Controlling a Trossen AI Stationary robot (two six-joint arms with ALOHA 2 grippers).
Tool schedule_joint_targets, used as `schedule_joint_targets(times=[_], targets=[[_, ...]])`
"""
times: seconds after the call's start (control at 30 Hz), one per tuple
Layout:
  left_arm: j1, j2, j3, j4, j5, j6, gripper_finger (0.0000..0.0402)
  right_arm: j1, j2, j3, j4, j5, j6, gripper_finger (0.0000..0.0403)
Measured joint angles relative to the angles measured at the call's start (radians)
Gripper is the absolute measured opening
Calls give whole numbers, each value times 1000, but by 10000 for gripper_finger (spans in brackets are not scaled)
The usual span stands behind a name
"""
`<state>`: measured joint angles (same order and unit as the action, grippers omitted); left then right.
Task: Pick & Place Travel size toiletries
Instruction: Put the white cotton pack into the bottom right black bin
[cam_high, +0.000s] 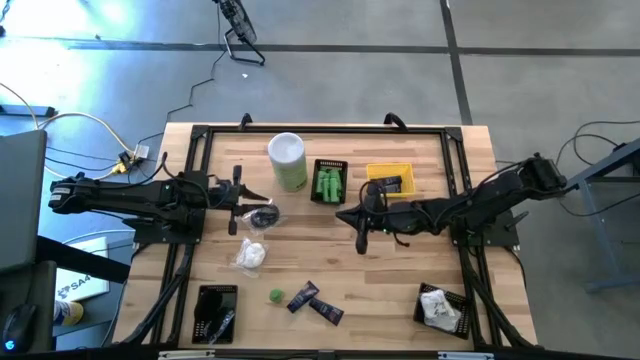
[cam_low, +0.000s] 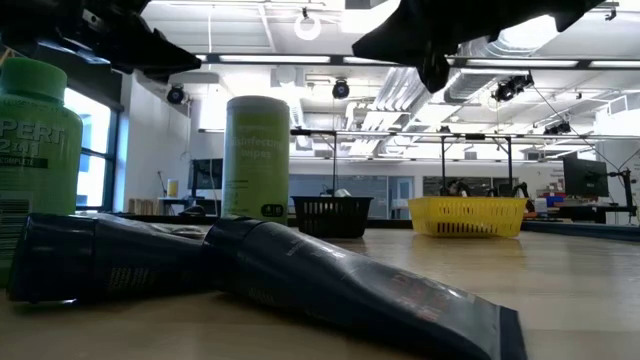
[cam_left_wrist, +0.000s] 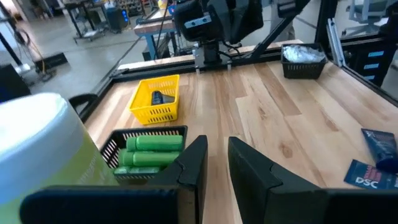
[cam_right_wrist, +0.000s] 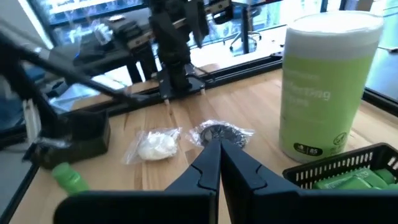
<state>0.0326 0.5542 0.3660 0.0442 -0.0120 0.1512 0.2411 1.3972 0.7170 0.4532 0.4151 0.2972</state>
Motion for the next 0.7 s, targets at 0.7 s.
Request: schedule_joint_targets(times=[0.7], targets=[[0, 1, -2, -130, 0, -114, 61, 7, -235, -50, -373, 14, -59, 3]])
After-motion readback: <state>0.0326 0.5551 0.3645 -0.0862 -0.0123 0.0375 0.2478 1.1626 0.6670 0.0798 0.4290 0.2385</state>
